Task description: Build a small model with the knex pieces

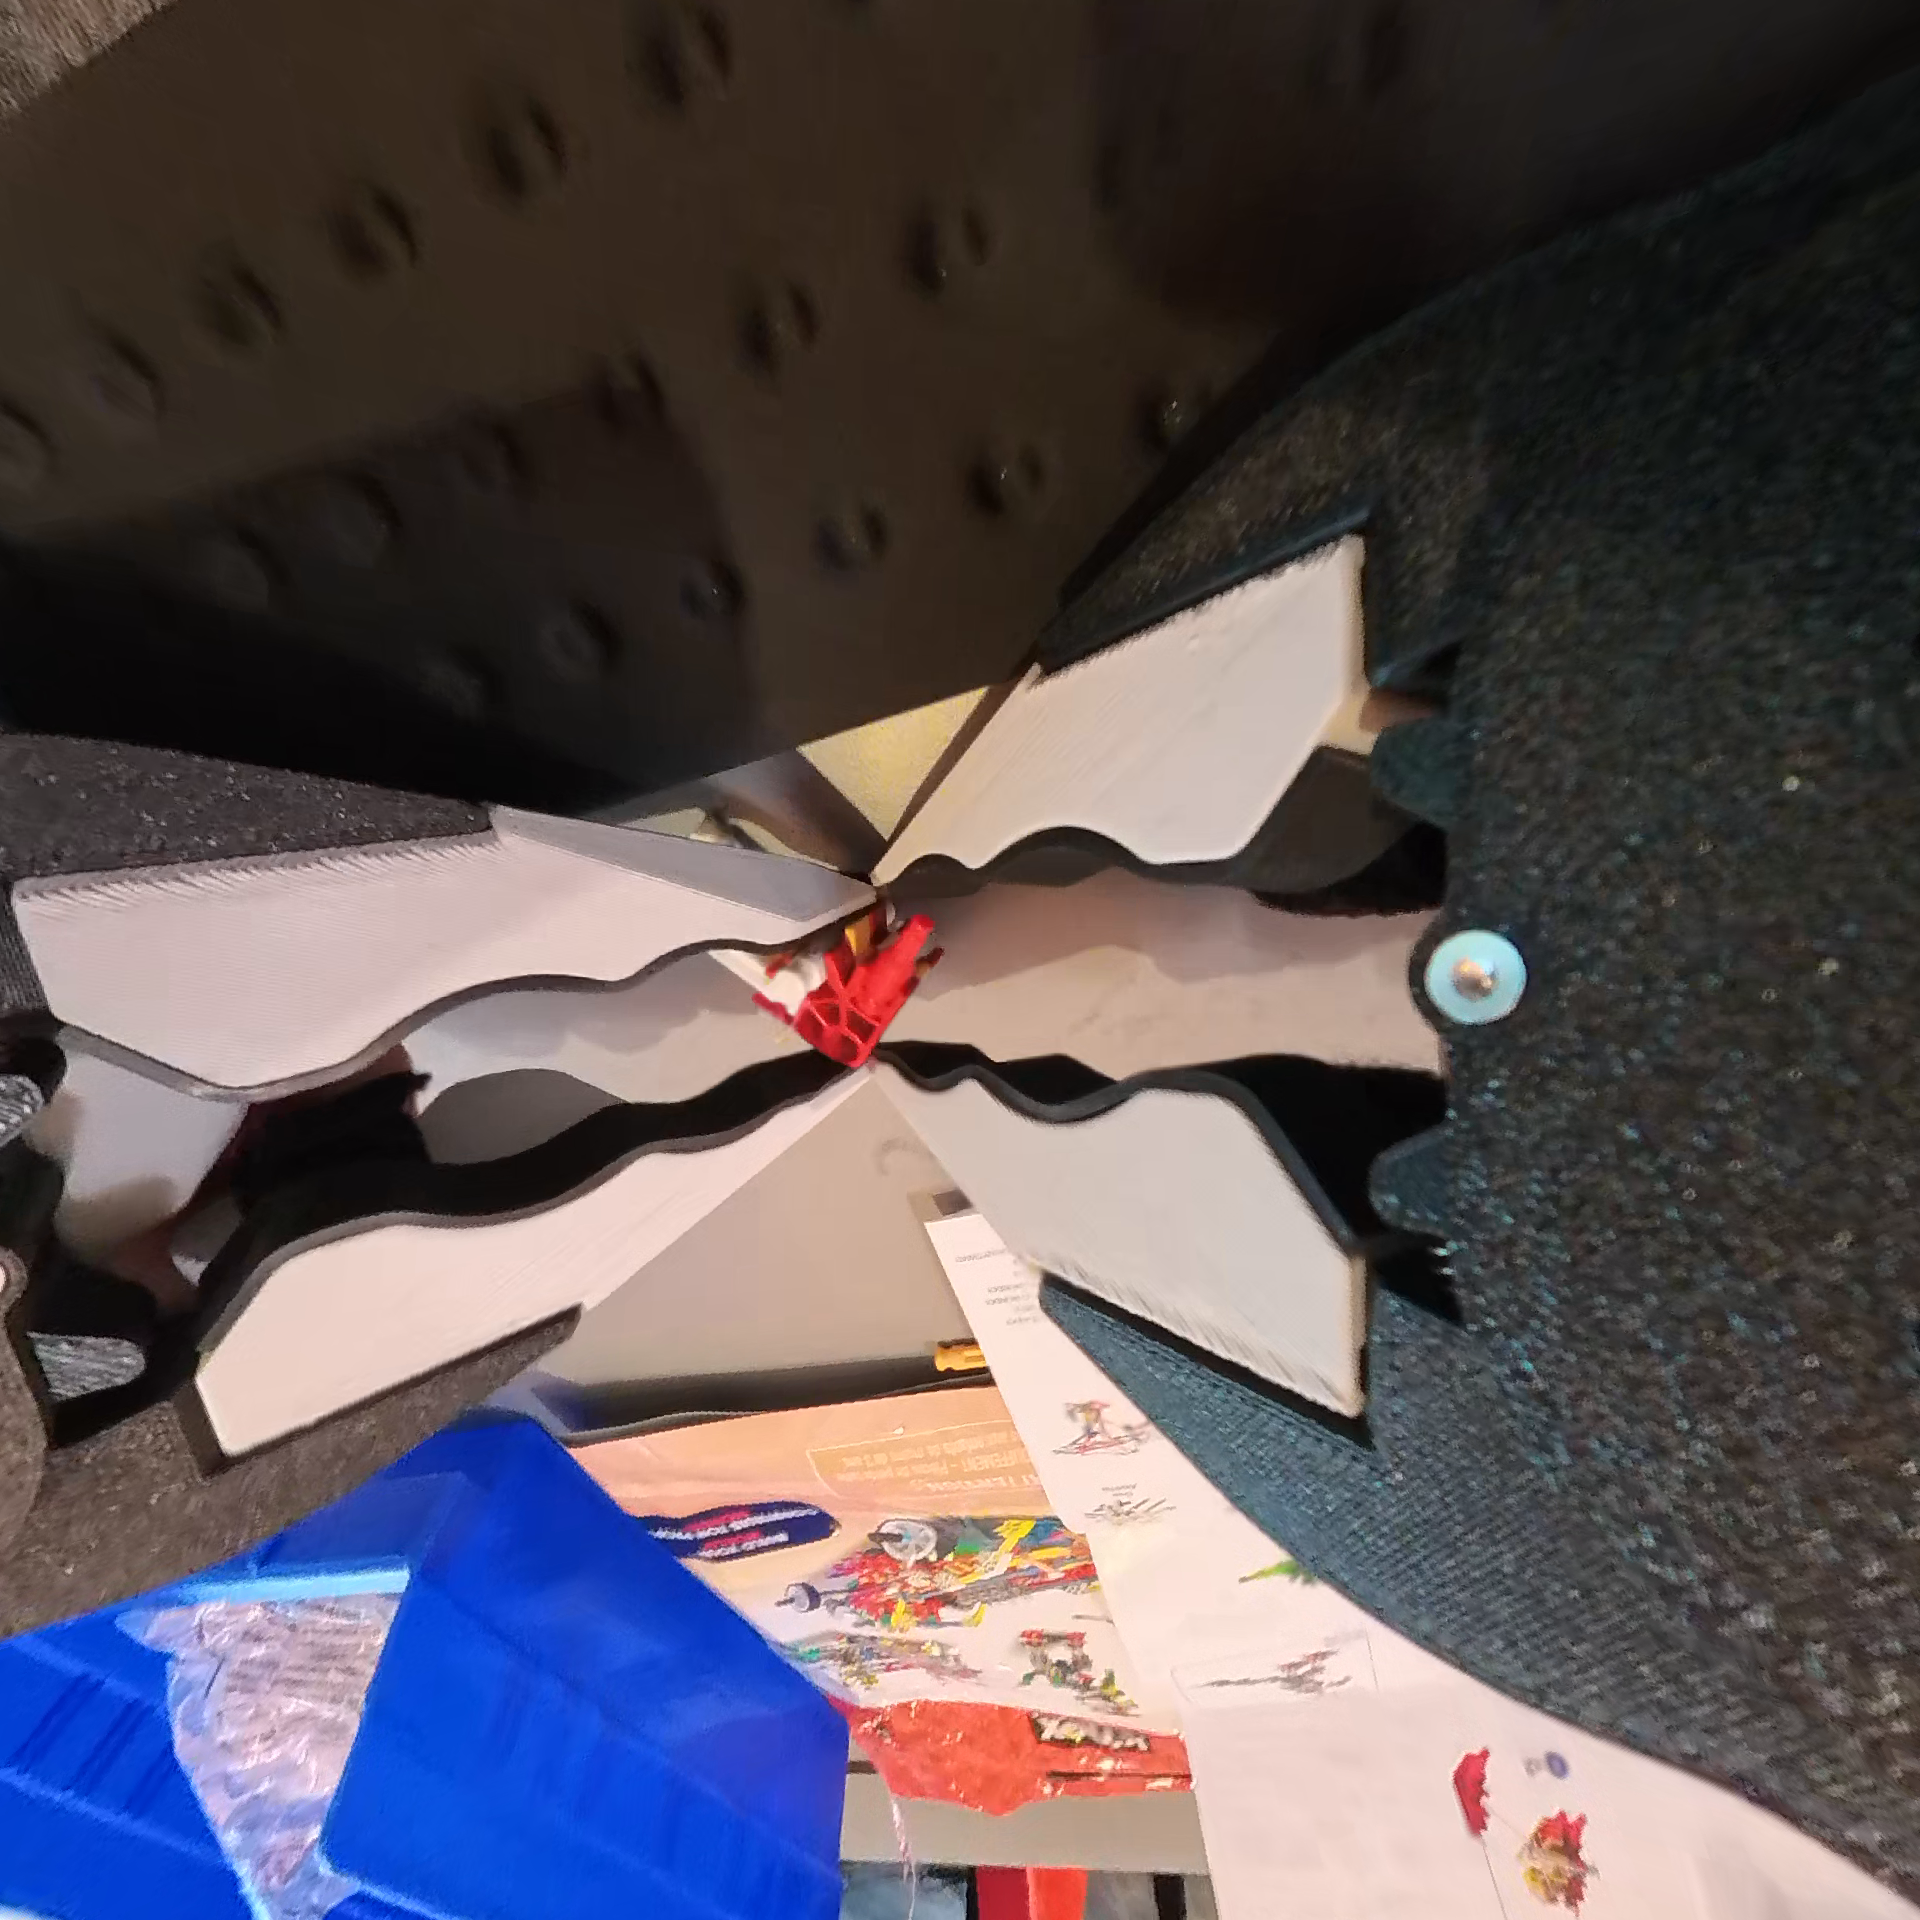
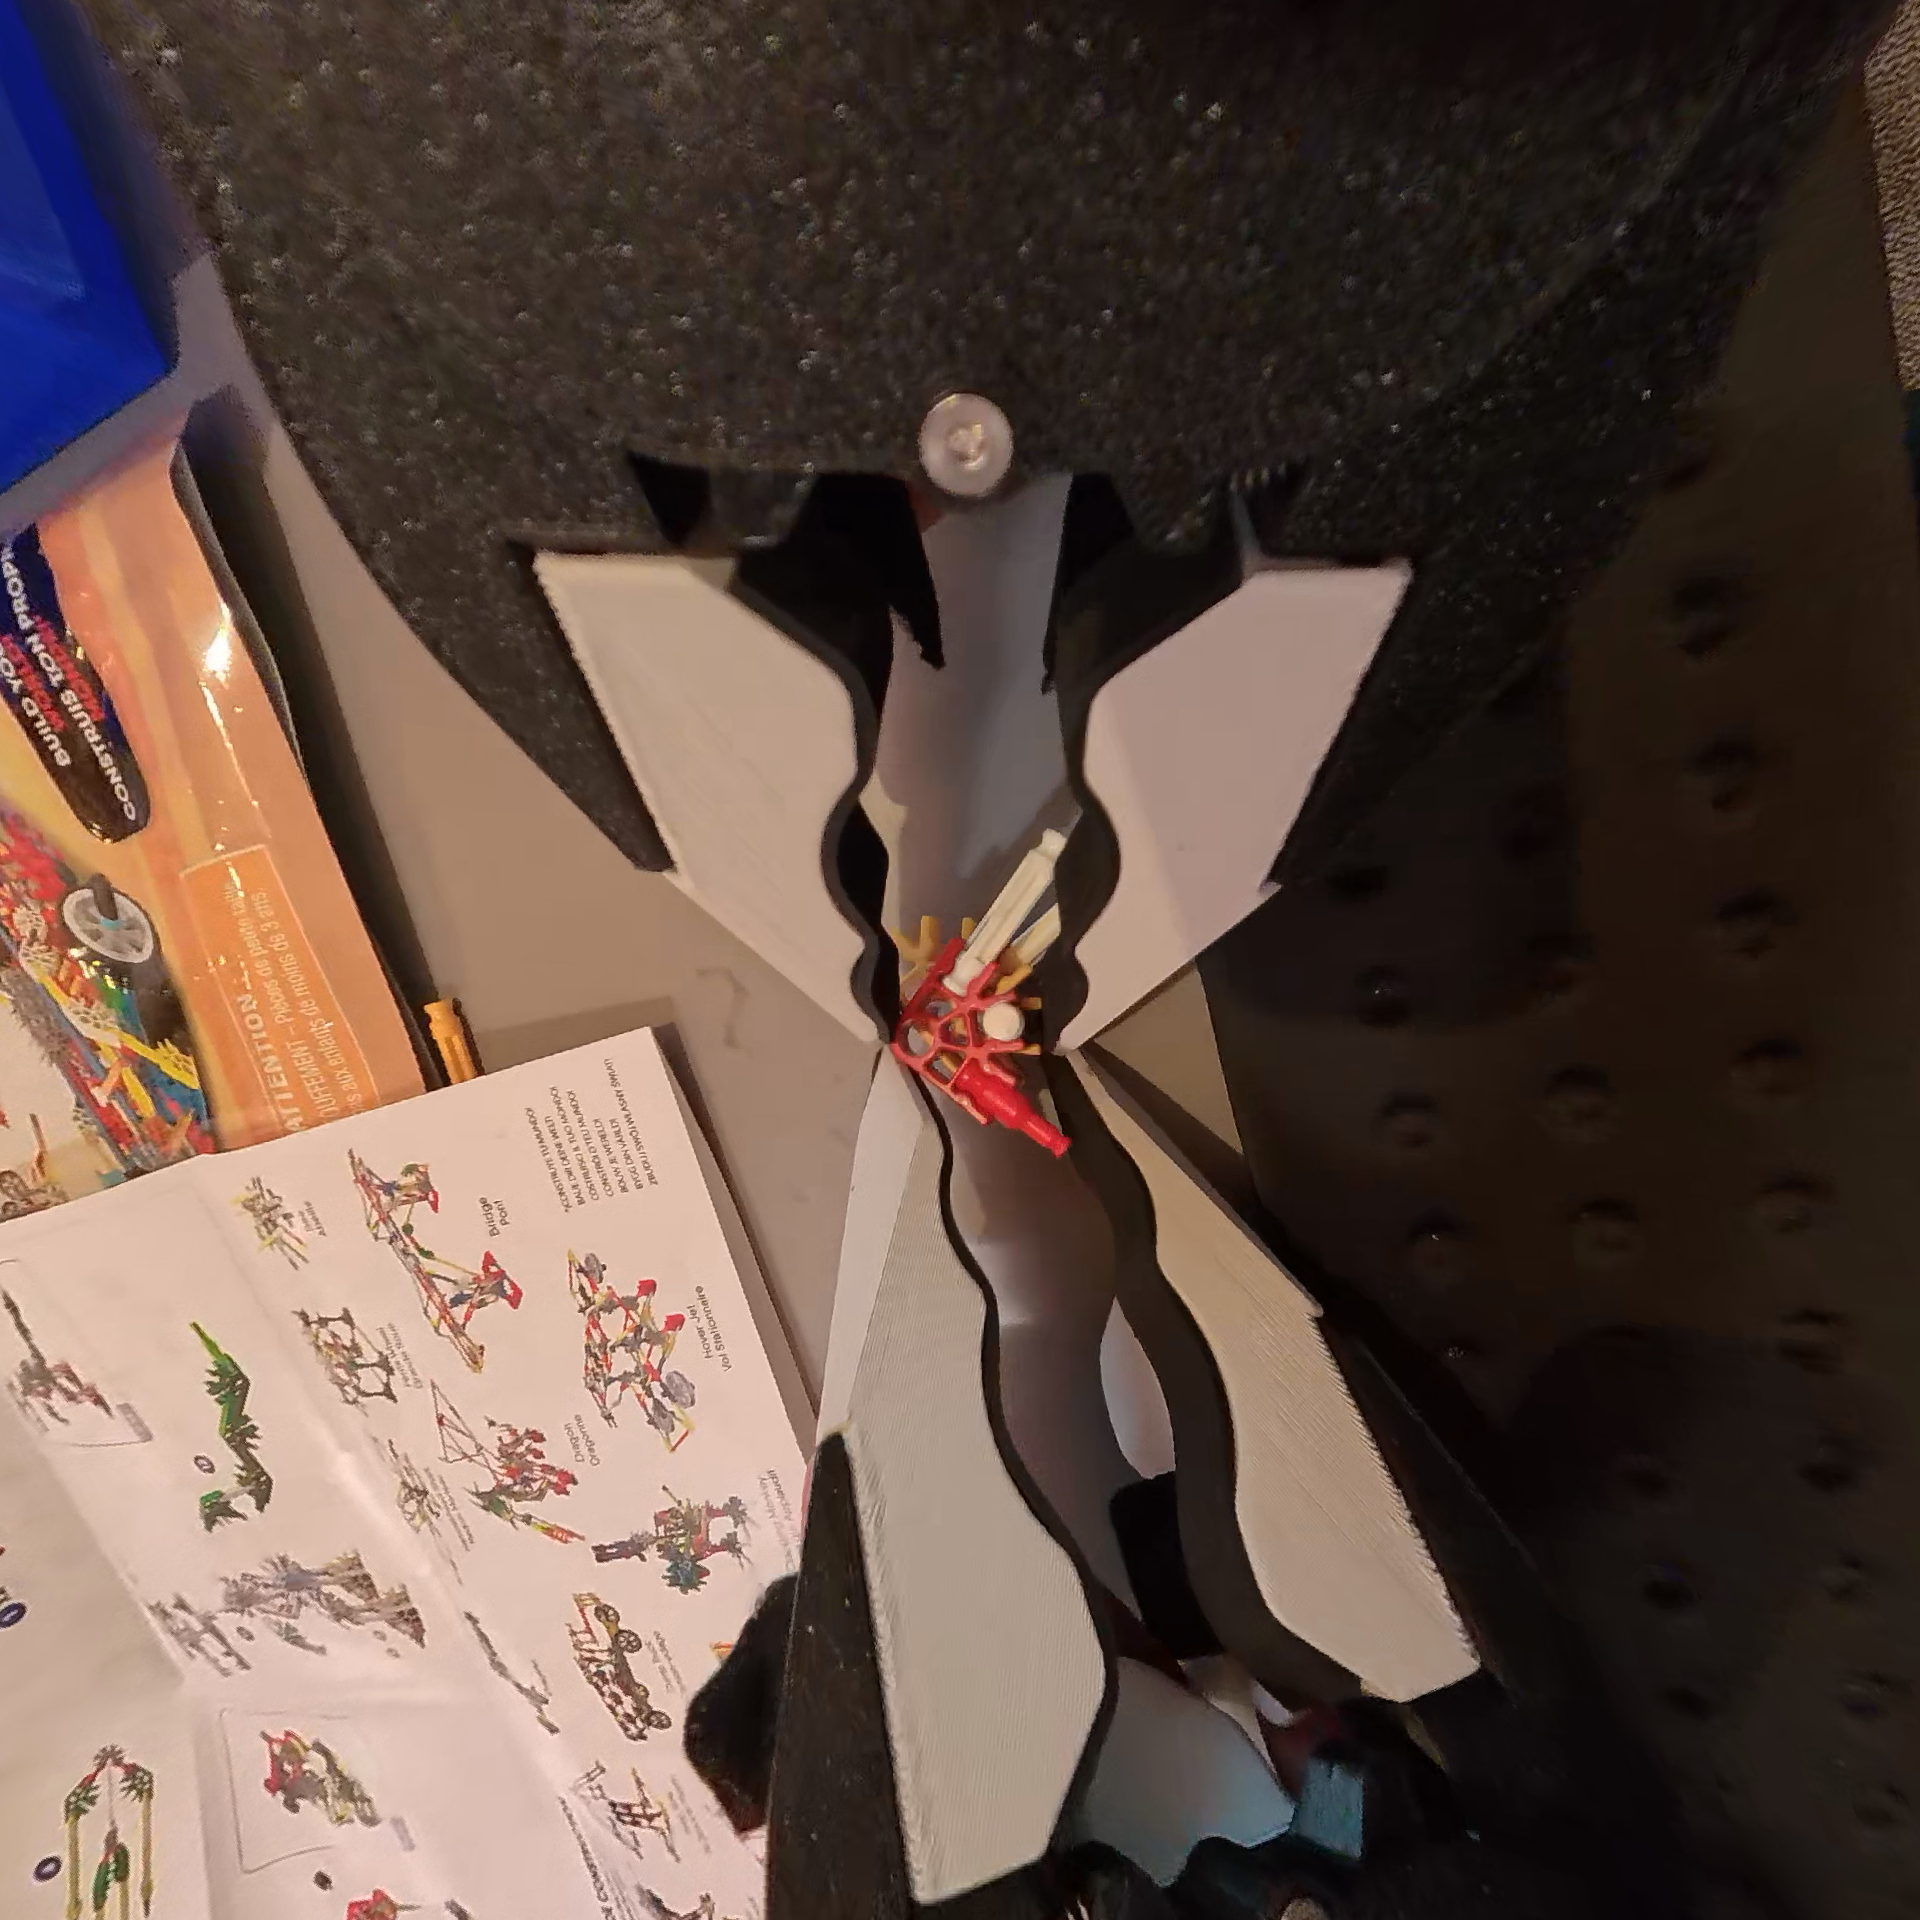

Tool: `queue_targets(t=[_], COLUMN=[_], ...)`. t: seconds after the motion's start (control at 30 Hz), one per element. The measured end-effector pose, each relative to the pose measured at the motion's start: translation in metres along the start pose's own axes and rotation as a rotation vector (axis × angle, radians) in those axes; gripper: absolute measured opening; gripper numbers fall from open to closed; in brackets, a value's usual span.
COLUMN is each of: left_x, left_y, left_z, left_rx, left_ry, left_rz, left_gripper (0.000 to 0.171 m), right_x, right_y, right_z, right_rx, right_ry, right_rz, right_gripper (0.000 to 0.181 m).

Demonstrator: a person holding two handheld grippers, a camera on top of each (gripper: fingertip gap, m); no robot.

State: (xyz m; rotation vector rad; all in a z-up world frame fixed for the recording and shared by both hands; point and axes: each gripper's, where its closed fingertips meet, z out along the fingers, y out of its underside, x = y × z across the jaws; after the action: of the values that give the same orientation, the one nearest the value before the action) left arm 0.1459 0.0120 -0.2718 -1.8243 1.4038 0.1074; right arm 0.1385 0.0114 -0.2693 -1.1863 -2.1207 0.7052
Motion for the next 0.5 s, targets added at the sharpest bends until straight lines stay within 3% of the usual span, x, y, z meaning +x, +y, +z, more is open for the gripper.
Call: queue_targets(t=[0.5], left_x=[0.0057], left_y=[0.0029], left_z=[0.0017], left_rx=[-0.055], left_ry=[0.052], left_rz=[0.083], left_gripper=[0.013], right_x=[-0.0012], right_y=[-0.0016], right_z=[-0.0010], right_rx=[-0.005], right_ry=[0.047], right_rz=[-0.055], right_gripper=[0.023])
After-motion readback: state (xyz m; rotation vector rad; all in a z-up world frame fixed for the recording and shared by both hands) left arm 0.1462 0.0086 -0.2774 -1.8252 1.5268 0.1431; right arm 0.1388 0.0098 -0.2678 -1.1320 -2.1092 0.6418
